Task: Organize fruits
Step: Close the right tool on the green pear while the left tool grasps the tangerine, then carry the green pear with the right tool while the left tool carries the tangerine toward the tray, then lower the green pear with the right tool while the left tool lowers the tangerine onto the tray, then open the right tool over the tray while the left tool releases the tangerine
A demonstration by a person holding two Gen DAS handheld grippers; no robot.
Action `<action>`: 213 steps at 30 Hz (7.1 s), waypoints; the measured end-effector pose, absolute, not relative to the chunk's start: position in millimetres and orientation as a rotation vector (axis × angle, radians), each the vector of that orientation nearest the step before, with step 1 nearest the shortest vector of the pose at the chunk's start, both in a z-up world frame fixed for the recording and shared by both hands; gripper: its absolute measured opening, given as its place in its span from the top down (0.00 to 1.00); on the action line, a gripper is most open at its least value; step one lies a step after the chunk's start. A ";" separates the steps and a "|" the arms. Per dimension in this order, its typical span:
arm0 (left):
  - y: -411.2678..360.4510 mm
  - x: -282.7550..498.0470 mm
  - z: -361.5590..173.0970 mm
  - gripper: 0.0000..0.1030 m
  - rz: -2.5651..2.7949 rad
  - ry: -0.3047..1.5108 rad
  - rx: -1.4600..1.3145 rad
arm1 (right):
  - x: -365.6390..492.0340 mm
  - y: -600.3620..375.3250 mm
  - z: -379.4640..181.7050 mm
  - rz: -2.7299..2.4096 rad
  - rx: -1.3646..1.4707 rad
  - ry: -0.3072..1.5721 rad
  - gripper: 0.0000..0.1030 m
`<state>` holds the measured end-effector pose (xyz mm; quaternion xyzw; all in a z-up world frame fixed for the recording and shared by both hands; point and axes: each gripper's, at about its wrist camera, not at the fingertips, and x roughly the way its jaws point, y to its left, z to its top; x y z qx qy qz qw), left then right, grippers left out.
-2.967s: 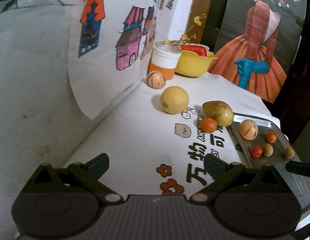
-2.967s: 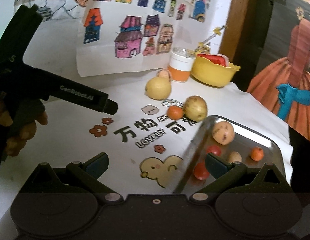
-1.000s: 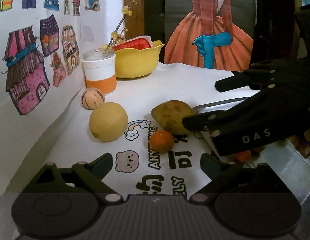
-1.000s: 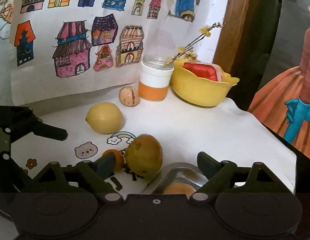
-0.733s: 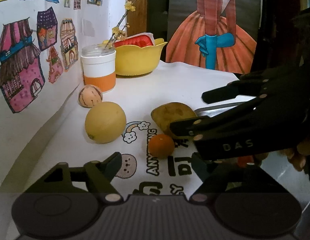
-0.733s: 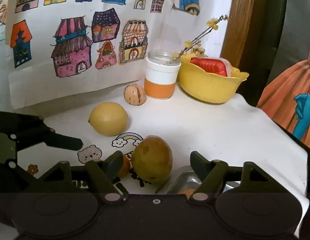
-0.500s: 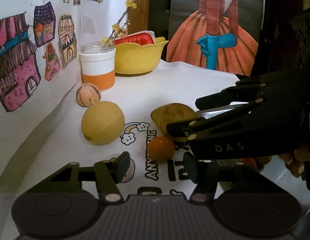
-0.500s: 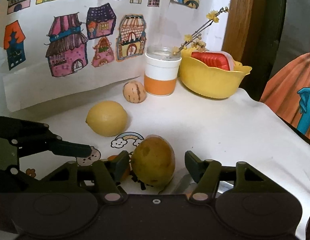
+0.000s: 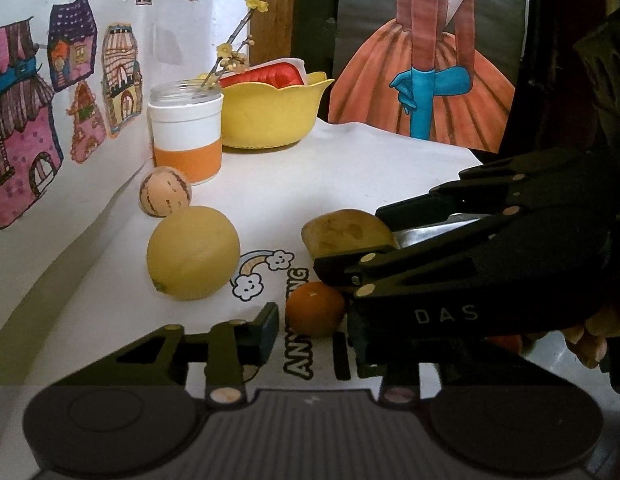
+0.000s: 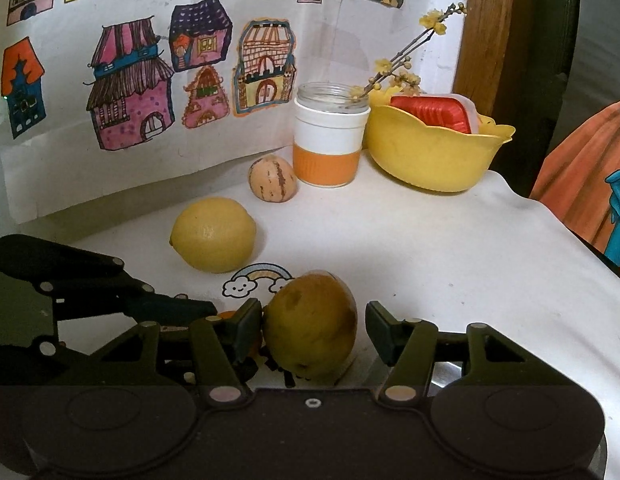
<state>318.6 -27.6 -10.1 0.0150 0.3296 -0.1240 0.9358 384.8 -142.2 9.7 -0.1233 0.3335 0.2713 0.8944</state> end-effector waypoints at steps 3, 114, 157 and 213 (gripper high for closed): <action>-28.9 317.5 -10.5 0.65 -0.254 0.672 0.038 | 386.8 -143.5 9.3 0.565 -0.232 0.706 0.42; -122.1 214.1 19.6 0.67 -0.401 0.673 0.098 | 251.9 -283.1 31.3 0.362 -0.044 0.627 0.47; -149.3 200.5 -0.4 0.66 -0.459 0.724 0.144 | 221.1 -303.5 16.6 0.344 -0.001 0.652 0.47; -98.6 166.5 31.0 0.07 -0.336 0.633 0.066 | 174.1 -318.8 26.2 0.244 0.098 0.624 0.02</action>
